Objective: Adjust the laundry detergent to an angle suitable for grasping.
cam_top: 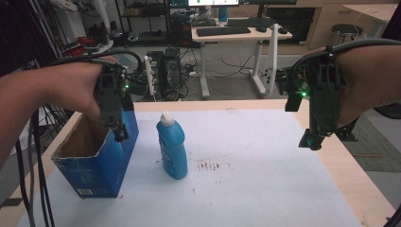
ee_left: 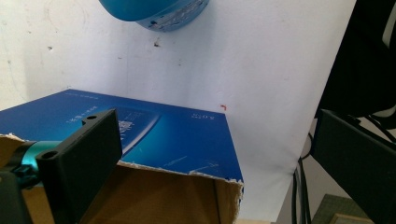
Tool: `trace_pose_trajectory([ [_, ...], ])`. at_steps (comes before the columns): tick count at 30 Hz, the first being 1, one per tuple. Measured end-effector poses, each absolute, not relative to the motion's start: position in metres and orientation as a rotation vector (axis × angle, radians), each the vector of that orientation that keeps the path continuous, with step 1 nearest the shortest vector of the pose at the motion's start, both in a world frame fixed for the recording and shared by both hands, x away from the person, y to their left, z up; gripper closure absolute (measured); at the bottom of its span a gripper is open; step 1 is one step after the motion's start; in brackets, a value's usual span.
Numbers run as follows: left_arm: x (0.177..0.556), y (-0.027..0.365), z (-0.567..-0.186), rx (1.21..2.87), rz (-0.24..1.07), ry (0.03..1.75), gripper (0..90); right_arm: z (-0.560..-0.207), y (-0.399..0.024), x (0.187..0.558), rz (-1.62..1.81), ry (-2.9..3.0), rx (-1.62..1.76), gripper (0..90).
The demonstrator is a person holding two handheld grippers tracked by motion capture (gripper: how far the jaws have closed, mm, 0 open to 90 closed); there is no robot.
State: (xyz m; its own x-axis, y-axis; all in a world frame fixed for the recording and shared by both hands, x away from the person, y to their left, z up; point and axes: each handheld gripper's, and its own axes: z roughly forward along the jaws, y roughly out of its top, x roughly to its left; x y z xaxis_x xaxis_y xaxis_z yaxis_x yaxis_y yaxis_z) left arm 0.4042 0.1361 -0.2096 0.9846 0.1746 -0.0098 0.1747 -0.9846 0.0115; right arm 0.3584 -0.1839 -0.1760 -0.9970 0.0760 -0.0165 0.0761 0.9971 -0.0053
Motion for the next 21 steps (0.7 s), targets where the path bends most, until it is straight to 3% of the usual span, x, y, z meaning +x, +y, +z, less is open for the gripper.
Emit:
trace_pose_trajectory([
  [9,0.398,0.139,-0.204,3.118,-0.018,0.239,2.0,-0.175,-0.184,0.35,0.0,3.135,0.163,3.2],
  [21,0.384,0.144,-0.199,3.115,-0.003,0.236,2.0,-0.187,-0.166,0.351,0.353,3.069,0.352,3.2],
])
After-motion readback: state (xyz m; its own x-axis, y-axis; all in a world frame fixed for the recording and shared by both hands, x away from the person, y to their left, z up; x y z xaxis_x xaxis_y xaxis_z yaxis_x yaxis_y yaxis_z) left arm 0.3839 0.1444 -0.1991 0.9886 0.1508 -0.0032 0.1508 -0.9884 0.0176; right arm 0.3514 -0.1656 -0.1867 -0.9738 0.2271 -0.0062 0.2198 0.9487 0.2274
